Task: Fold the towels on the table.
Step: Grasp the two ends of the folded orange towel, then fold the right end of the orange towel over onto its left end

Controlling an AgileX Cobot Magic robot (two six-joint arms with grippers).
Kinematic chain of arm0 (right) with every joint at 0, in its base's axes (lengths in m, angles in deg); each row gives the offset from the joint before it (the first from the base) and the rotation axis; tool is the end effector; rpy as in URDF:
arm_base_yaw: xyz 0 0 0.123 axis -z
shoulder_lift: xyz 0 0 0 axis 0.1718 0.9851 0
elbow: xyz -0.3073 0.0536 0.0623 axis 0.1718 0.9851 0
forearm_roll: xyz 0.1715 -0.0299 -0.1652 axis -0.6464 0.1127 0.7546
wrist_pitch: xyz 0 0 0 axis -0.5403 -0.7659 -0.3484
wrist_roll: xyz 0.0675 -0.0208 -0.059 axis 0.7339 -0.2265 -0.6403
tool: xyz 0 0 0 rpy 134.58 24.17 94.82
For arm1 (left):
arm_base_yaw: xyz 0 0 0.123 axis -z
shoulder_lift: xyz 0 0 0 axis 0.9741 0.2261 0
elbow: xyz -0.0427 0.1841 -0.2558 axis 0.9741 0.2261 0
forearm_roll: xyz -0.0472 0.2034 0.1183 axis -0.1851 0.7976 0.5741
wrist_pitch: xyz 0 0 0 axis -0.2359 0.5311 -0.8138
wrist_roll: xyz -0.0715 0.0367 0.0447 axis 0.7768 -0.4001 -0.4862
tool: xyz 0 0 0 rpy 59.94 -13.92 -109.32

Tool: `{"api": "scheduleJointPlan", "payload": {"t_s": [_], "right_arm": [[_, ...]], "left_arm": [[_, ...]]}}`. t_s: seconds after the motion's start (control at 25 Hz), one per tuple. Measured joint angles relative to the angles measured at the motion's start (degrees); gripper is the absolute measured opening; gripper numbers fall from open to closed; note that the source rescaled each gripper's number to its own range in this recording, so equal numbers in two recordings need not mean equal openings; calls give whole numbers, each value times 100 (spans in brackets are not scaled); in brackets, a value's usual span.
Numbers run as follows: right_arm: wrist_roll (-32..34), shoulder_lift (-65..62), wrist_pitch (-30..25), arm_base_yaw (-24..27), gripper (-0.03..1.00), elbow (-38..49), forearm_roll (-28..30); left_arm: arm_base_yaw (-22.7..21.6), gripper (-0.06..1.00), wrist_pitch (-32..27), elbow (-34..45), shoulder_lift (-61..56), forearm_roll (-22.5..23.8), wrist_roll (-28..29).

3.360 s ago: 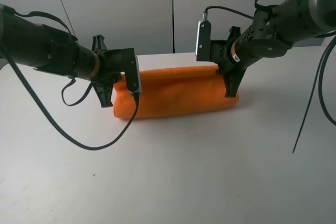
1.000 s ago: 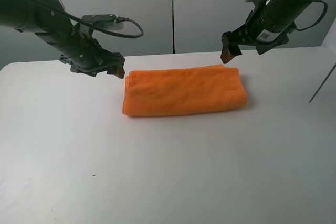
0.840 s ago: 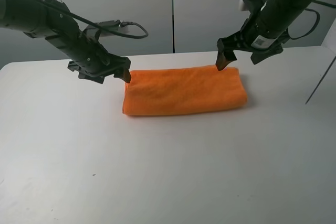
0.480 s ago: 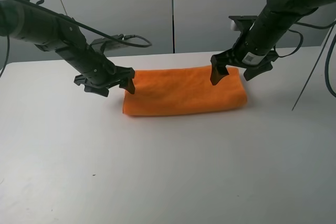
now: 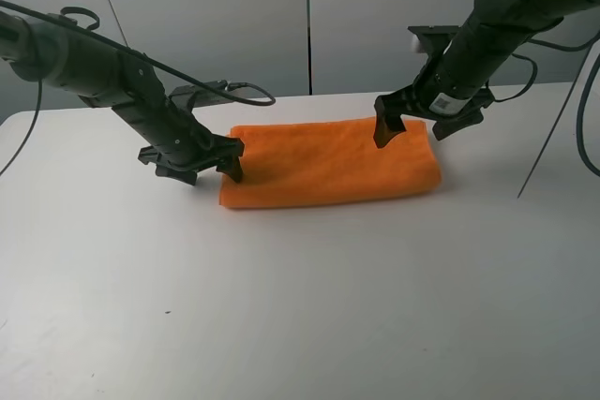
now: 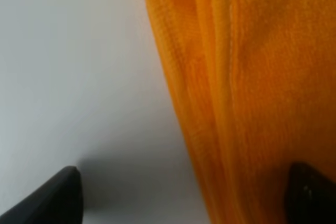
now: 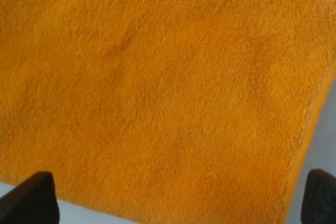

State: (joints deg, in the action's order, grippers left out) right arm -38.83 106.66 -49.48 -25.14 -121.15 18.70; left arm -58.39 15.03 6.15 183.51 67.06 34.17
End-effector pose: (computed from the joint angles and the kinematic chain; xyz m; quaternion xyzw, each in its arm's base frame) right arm 0.3689 0.1144 0.2006 -0.1207 0.9786 0.0943 0.1372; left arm 0.3946 -0.1449 0.1290 0.0692 0.9815 -0.1057 0.1440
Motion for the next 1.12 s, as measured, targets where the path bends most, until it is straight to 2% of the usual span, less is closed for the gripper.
{"api": "scheduleJointPlan", "payload": {"t_s": [0.16,0.24,0.44,0.6,0.72,0.92,1.12], "right_arm": [[0,60,37,10,100,-3,-254],[10,138,40,43,100,-3,-378],[97,366,34,423,100,-3,-683],[-477,403,-133,860,100,-3,-1494],[-671,539,-274,1076,100,-12,-1782],[-883,788,-409,1128,100,-12,-1989],[-1008,996,-93,1128,100,-12,-2162]], "left_arm": [[33,99,-124,-42,12,780,0],[33,99,-166,-42,12,945,0],[33,99,-166,-42,12,926,10],[33,99,-166,-42,12,922,10],[33,99,-166,-42,12,912,10],[33,99,-166,-42,12,910,10],[33,99,-174,-42,12,900,10]]}}
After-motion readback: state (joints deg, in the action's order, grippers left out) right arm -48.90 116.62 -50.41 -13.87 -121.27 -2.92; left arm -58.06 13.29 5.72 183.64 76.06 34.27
